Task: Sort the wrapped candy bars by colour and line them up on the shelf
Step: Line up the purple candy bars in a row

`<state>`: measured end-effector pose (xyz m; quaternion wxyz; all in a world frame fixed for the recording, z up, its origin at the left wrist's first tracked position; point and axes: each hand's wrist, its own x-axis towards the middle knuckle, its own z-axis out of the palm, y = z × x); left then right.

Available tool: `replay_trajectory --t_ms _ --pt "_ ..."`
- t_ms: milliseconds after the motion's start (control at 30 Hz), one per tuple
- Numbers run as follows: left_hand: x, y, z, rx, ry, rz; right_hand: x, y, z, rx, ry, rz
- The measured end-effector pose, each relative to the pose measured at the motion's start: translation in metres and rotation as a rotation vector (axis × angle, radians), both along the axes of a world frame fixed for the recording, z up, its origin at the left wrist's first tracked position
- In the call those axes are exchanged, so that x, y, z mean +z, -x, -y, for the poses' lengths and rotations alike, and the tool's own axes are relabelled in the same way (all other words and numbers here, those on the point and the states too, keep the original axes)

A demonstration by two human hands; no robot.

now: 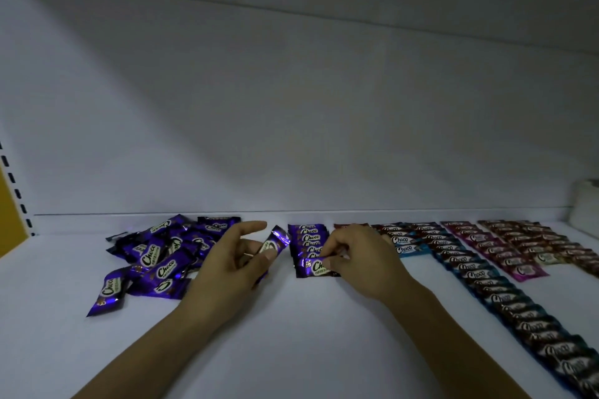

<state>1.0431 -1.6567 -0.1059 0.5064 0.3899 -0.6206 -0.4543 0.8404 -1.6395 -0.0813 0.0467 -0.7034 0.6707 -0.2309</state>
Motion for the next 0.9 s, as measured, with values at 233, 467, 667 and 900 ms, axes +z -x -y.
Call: replay_trajectory --t_ms 233,467,667,900 --pt "-0.002 -0.004 0.0 -0.013 -0.004 -0.043 0.015 -0.019 -0.009 0.168 -0.051 0.817" --pt "0.005 -0.003 -0.009 0.114 0.256 0.066 0.017 -0.032 -0.015 0.249 -0.225 1.009" --pt "0.004 -0.005 -0.012 0.182 0.448 0.199 0.018 -0.029 -0.016 0.308 -0.25 0.99" --pt "-0.004 -0.003 -0.012 0.126 0.352 0.316 0.019 -0.024 -0.013 0.182 -0.181 0.978"
